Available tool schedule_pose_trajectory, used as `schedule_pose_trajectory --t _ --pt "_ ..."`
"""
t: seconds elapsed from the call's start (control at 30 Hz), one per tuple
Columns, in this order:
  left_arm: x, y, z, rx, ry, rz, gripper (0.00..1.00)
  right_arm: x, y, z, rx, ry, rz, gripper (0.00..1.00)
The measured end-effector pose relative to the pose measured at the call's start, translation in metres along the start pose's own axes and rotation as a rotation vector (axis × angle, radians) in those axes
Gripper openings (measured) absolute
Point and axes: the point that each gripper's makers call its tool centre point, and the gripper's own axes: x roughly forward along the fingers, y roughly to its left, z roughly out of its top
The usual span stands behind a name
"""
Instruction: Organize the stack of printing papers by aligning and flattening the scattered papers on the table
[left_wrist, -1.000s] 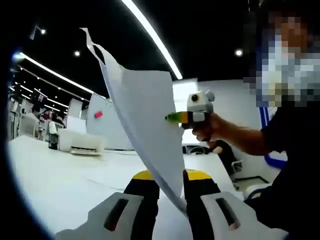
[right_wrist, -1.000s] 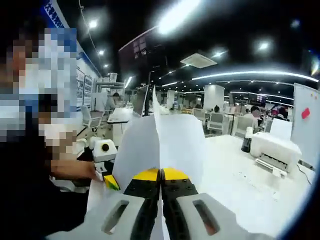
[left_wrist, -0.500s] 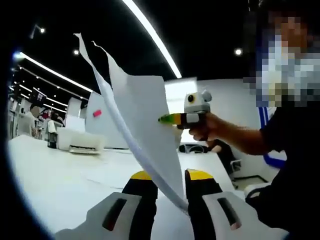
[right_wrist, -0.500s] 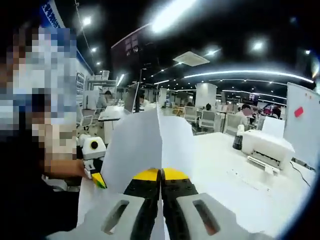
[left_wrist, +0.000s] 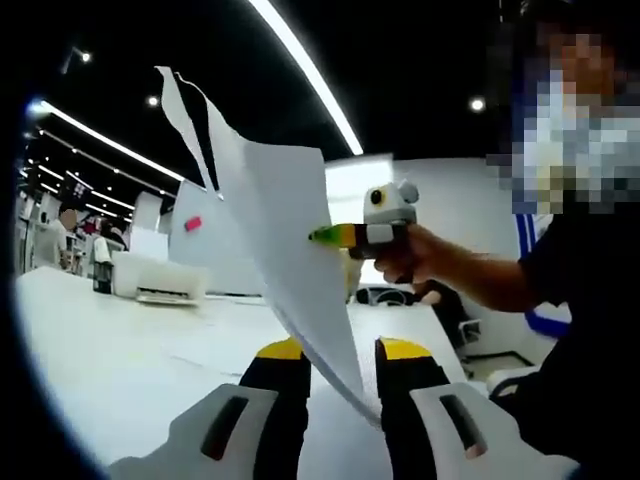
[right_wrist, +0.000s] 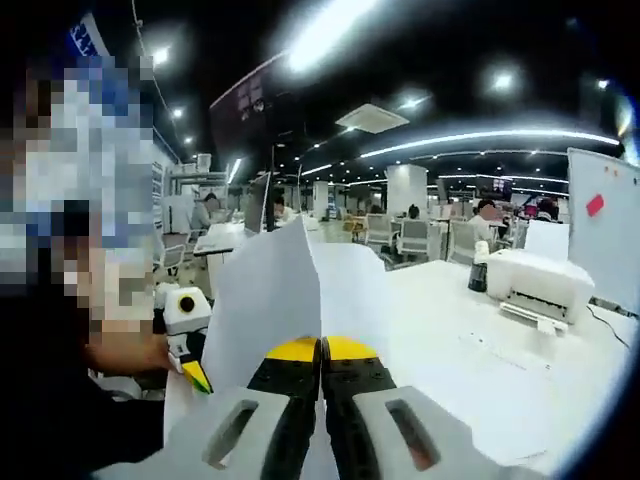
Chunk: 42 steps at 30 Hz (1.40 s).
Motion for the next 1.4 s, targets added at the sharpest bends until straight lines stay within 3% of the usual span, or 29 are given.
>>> schedule_pose_trajectory --t 0.6,0.87,1.03,1.23,1.4 --pt "-0.003 0.012 -0.005 0.046 0.027 0.045 0.18 0.007 0.002 -0.011 0.051 0.005 0.013 0.00" --pt "-0.003 0.010 -0.005 0.030 0.021 0.038 0.22 0.010 0.007 -0.012 0.054 0.000 0.032 0.00" --pt "-0.004 0.012 -0.005 0.042 0.026 0.041 0.16 0.011 0.007 -0.014 0.054 0.005 0.034 0.00" --pt "-0.004 0.013 -0.006 0.033 0.026 0.038 0.15 0.013 0.011 -0.015 0.037 0.012 0.049 0.00" --pt "-0.005 0.012 -0.005 0.042 0.028 0.036 0.07 0.009 0.010 -0.008 -0.009 -0.007 0.033 0.00"
